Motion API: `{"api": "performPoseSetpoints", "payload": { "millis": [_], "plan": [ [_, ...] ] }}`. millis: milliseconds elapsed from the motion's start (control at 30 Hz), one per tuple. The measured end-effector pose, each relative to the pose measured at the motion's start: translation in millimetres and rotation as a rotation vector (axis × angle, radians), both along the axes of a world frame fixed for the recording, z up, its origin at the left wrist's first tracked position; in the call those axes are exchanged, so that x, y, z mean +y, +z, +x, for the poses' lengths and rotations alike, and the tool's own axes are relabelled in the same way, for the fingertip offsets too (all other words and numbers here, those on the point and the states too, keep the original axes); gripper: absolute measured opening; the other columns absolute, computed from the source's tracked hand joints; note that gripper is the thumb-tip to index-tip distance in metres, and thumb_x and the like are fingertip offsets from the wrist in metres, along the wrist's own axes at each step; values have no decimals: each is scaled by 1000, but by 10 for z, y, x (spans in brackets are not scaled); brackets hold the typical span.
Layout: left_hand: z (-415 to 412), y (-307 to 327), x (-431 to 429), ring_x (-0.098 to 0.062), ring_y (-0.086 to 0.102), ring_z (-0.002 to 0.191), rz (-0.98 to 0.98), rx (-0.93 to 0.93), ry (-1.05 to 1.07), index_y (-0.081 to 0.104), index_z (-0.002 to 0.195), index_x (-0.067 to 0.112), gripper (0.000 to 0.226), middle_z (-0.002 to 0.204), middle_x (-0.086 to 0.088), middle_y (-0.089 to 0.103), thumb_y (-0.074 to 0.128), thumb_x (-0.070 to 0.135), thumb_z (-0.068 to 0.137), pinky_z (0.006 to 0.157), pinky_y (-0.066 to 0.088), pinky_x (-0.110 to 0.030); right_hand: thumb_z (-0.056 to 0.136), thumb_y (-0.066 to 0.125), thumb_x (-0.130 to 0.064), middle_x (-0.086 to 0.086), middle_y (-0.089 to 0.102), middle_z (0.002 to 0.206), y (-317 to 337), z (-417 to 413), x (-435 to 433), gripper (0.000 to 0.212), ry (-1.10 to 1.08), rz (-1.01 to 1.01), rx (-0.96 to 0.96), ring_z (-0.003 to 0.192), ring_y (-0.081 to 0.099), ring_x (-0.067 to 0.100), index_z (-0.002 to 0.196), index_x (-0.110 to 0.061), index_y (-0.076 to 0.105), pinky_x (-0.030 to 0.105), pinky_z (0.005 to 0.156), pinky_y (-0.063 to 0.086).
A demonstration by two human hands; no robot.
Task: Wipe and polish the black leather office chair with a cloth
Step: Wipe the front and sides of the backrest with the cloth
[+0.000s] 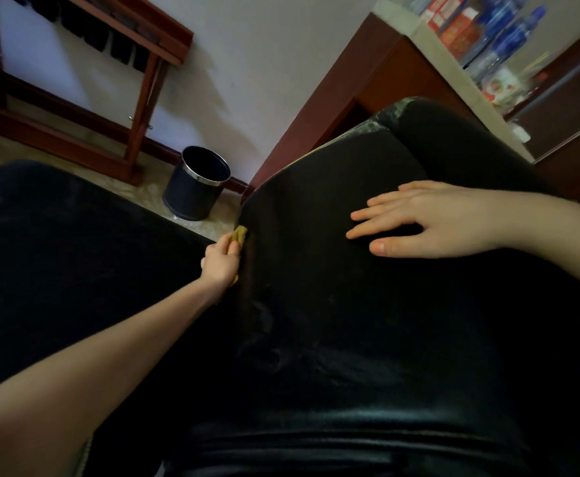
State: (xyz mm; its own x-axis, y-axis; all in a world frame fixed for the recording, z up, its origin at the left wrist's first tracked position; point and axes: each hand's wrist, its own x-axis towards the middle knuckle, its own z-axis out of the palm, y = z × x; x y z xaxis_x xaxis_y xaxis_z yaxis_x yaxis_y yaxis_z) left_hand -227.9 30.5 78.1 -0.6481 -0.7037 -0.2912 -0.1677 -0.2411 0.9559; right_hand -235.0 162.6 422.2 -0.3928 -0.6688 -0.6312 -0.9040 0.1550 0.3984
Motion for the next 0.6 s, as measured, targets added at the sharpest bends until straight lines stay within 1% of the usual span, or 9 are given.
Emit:
{"api": "performPoseSetpoints", "payload": {
  "millis": [100,167,233,333,400,467,533,567,600],
  "plan": [
    [175,213,140,-35,42,122,-43,21,-12,47,131,35,35,135,-11,44,38,36,97,107,31,-50,91,38,-51,-28,28,145,-20,-15,11,32,-36,-43,-58,129,9,-14,122,-58,38,23,111,-1],
    [314,385,275,-33,38,126,-107,30,-4,46,135,31,36,137,-10,41,38,33,99,109,28,-44,92,42,-47,-26,32,144,-15,-16,28,27,-56,-67,-100,124,10,-15,118,-57,42,22,110,1],
    [510,573,455,-30,36,127,-180,78,9,46,135,29,36,134,-9,42,39,31,99,110,26,-37,93,45,-42,-24,37,142,14,7,22,25,-92,-110,-142,123,13,-14,114,-54,47,18,107,5],
    [871,837,741,-25,32,125,-259,127,13,46,135,29,35,131,-6,41,39,27,100,104,19,-26,94,48,-35,-21,44,138,76,106,12,25,-145,-172,-186,125,17,-12,116,-47,54,14,102,8],
    [1106,1000,915,-22,33,122,-316,136,-5,46,134,31,35,128,-4,42,39,25,100,97,18,-20,94,48,-33,-23,46,133,113,215,48,25,-173,-212,-238,130,25,-9,114,-48,54,12,101,13],
    [1321,1168,1081,-18,34,120,-396,144,-32,45,134,29,36,122,0,42,39,24,100,91,17,-15,93,47,-36,-29,45,128,158,369,113,25,-169,-243,-297,126,32,-10,111,-52,52,3,95,19],
    [1486,1359,1229,-18,34,119,-491,178,-41,45,135,28,36,119,1,42,40,23,100,90,16,-13,91,47,-40,-32,41,126,185,543,179,29,-119,-204,-314,123,30,-15,117,-53,49,-9,85,18],
    [1547,1476,1304,-20,34,119,-539,206,-35,46,135,28,36,119,0,42,40,24,100,90,16,-13,91,46,-41,-31,39,128,186,623,216,33,-101,-158,-294,124,27,-14,123,-50,48,-13,82,14],
    [1582,1603,1381,-20,34,118,-584,242,-28,47,134,27,35,117,1,42,39,25,100,90,15,-13,91,46,-41,-27,39,132,188,694,261,38,-86,-110,-254,127,26,-11,129,-46,45,-14,83,11]
  ]
}}
